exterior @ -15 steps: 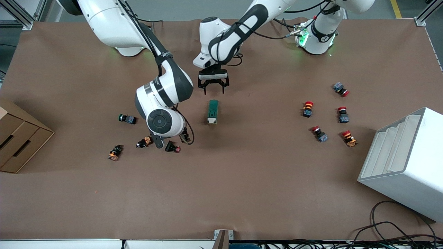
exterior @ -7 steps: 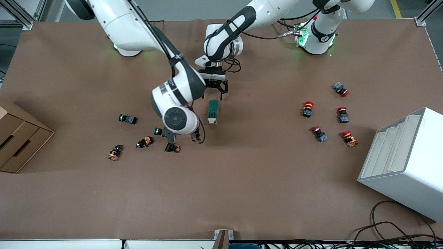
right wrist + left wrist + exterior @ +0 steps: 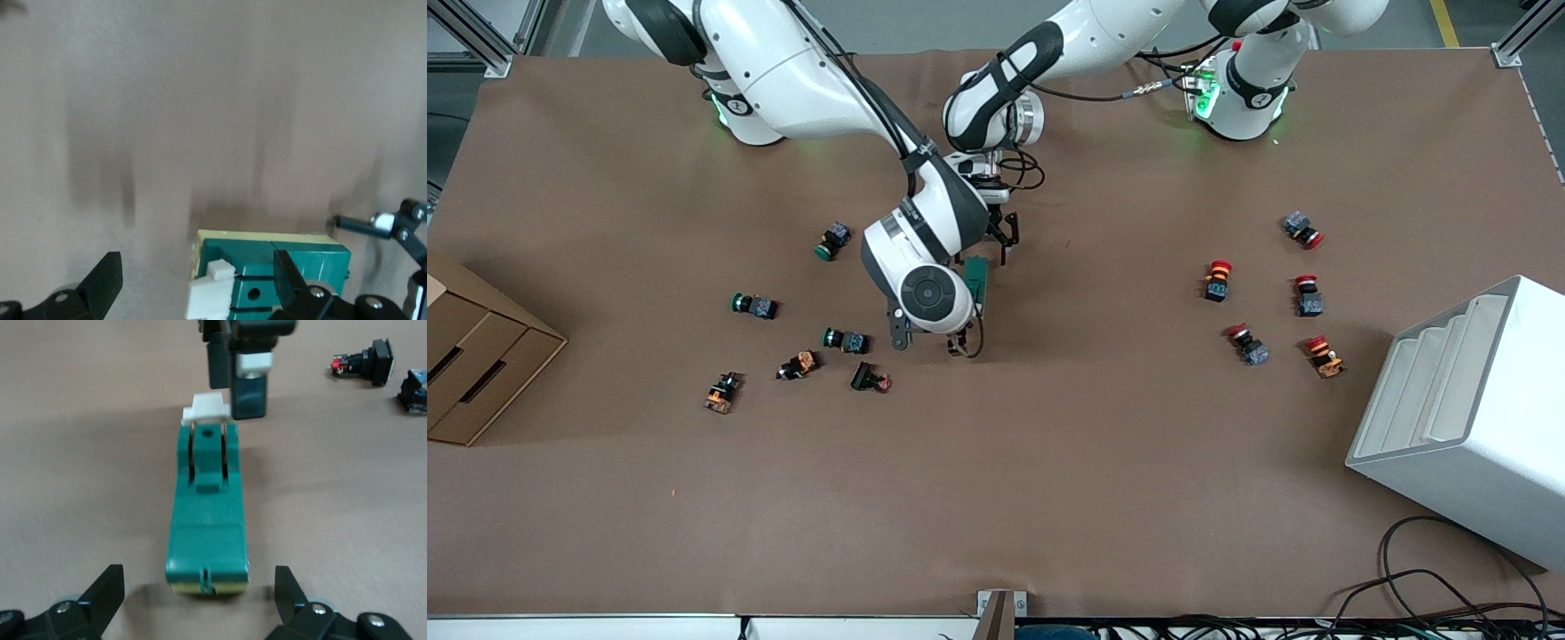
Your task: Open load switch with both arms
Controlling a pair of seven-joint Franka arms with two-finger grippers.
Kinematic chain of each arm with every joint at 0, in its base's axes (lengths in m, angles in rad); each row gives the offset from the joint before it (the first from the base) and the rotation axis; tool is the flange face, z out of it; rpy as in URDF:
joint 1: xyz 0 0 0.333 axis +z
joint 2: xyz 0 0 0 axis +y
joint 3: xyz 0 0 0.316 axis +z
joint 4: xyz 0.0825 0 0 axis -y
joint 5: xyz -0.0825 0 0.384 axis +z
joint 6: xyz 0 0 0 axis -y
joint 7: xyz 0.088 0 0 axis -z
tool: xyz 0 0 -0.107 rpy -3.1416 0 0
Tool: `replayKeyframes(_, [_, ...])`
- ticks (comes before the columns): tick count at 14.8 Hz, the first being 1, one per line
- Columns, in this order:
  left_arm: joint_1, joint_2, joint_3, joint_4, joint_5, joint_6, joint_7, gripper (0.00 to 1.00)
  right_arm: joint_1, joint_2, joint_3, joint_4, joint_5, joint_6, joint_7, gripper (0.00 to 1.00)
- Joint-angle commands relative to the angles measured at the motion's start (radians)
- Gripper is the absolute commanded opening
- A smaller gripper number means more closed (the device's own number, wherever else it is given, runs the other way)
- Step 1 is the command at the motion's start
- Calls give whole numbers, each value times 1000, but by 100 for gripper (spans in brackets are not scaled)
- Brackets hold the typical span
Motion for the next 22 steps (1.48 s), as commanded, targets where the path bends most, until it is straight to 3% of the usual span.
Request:
replayKeyframes(1, [-37, 20, 13, 19, 41, -20, -62, 99, 17, 7, -7, 17, 54, -5, 22, 100])
replayKeyframes(4, [-39, 52, 13, 13, 108, -46, -123, 99, 35, 5, -5, 16, 56, -24, 25, 100])
replayKeyframes(14, [-59, 92, 13, 8, 116, -103, -123, 99, 8, -3, 9, 106, 93, -294, -5, 100])
replayKeyframes(22, [-57, 101, 23, 14, 159, -128, -119, 99, 18, -1, 10, 111, 128, -390, -39, 100])
